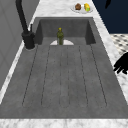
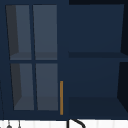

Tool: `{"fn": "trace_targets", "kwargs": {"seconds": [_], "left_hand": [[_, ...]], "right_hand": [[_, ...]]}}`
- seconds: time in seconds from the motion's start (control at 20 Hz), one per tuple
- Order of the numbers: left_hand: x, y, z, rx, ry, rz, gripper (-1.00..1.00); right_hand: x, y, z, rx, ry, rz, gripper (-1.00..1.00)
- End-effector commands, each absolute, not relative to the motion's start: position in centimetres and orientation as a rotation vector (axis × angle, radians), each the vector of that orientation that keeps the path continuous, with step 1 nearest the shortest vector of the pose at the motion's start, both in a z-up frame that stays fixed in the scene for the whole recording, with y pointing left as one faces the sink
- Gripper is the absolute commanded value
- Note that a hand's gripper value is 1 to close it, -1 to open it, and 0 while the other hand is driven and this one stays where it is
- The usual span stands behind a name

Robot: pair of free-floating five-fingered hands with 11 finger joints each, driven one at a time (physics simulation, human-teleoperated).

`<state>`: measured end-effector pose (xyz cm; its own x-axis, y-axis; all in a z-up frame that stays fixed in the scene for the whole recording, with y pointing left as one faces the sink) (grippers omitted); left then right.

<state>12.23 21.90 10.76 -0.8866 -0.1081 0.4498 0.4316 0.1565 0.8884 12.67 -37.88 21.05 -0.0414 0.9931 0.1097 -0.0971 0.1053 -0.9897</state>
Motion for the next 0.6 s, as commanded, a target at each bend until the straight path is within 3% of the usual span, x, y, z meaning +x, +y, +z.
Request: {"fn": "trace_targets", "kwargs": {"seconds": [0.0,0.55], "left_hand": [[12.2,21.9,10.8,-0.308,-2.03,-1.778,0.0],[12.2,21.9,10.8,-0.308,-2.03,-1.778,0.0]], "right_hand": [[10.5,-35.6,20.4,-1.078,-1.244,1.202,-1.0],[2.0,-29.9,18.2,-1.055,-1.24,1.231,-1.0]]}}
